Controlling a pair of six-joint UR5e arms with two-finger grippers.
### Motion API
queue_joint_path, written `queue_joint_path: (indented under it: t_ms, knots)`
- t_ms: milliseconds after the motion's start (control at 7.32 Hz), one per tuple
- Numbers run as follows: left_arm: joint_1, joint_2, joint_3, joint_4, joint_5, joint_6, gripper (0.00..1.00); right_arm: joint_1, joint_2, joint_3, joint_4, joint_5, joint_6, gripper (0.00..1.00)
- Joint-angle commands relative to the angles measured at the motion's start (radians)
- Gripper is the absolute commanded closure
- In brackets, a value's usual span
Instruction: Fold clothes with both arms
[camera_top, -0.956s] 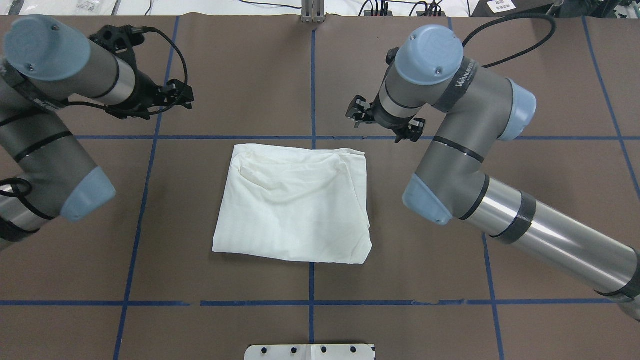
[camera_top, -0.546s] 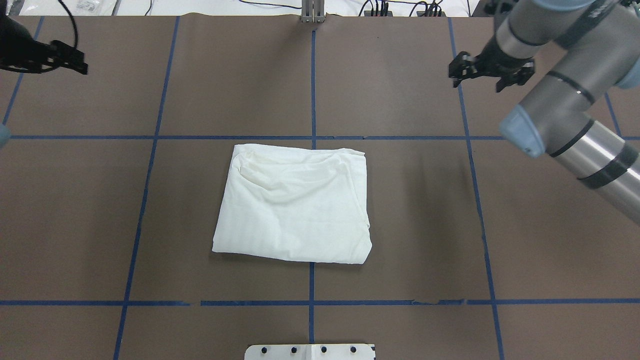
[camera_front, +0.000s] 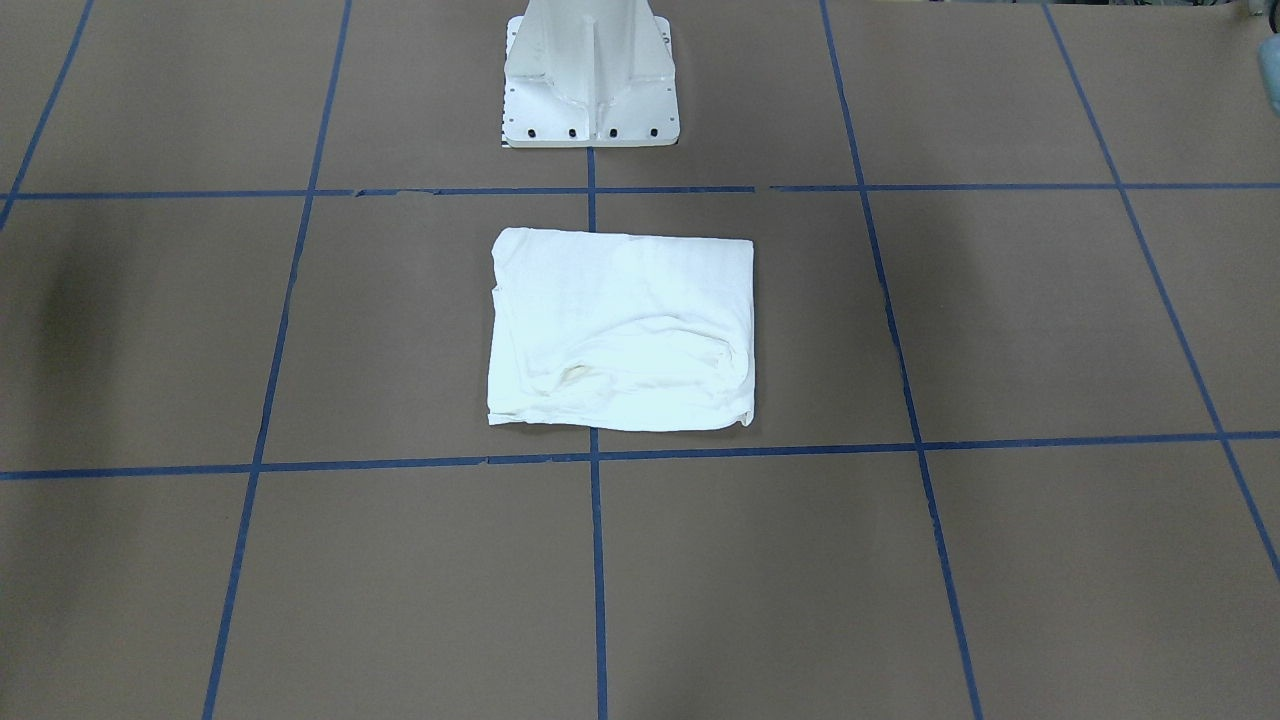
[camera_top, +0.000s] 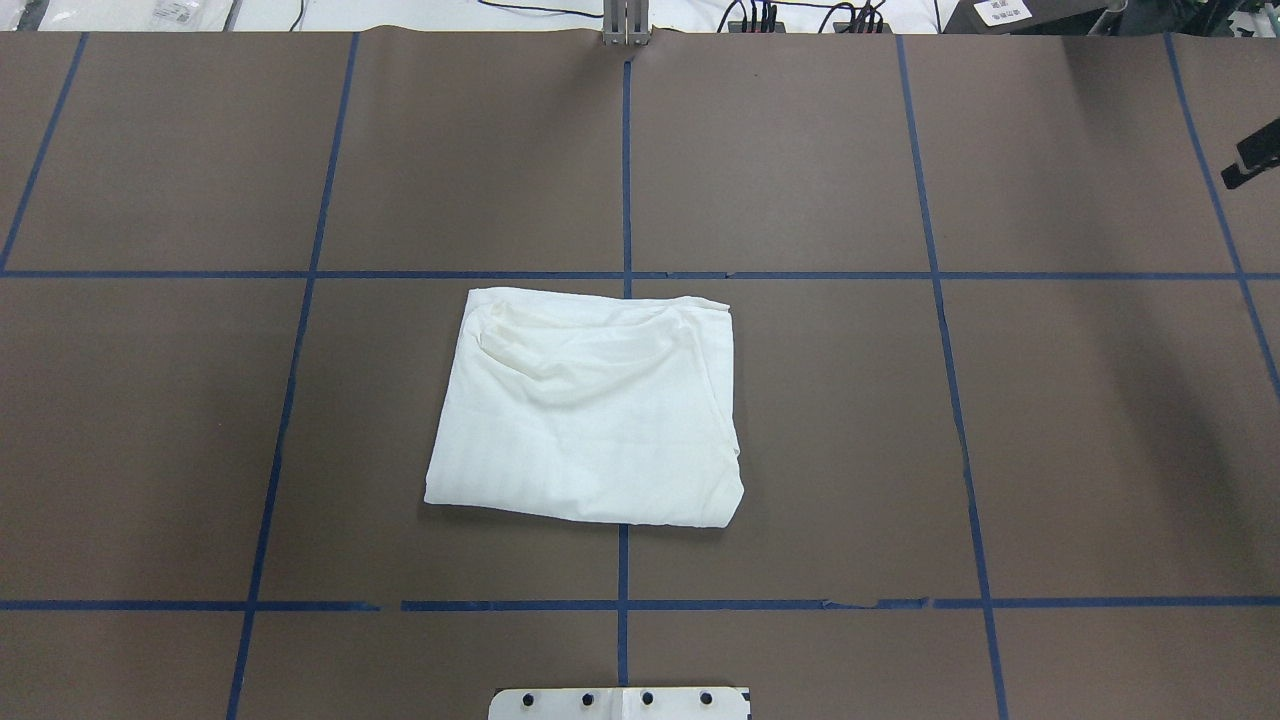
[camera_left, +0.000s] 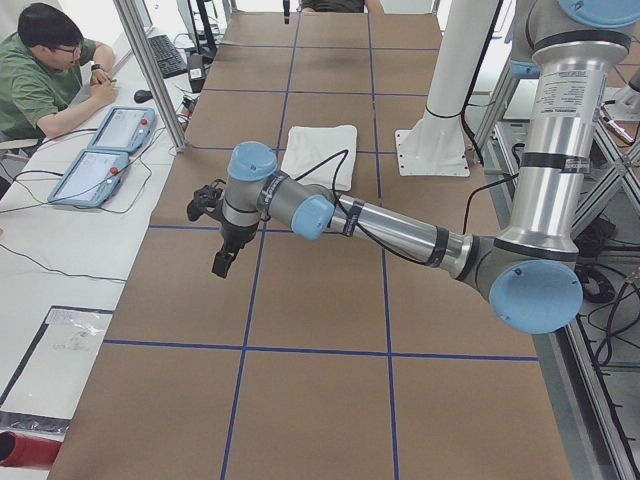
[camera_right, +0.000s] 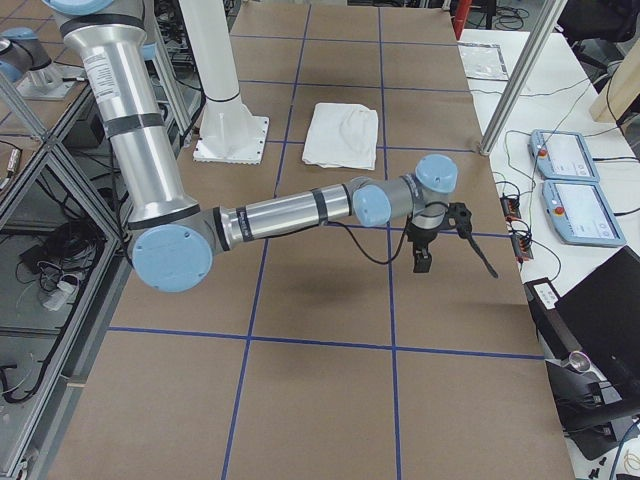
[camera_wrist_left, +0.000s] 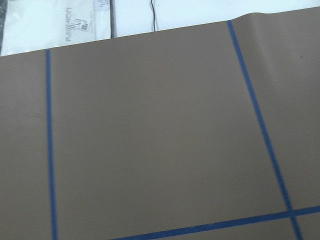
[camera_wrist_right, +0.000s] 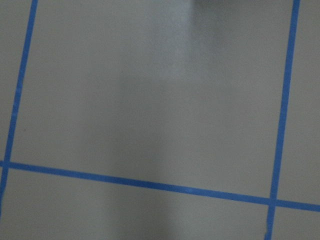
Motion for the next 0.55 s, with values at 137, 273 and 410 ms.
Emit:
queue_joint_path:
  t_ms: [137,273,410]
  knots:
    - [-0.028,0.122,0.042,-0.075,-0.037,0.057,0.0,0.063,-0.108,0.004,0.011,0.018,-0.113,0.0]
    - [-0.026,0.119,0.097,-0.14,-0.028,0.057,0.0,0.065,-0.11,0.006,0.014,0.009,-0.116,0.0]
    - [-0.026,0.138,0.135,-0.154,-0.028,0.072,0.0,0.063,-0.109,0.006,0.015,-0.034,-0.11,0.0]
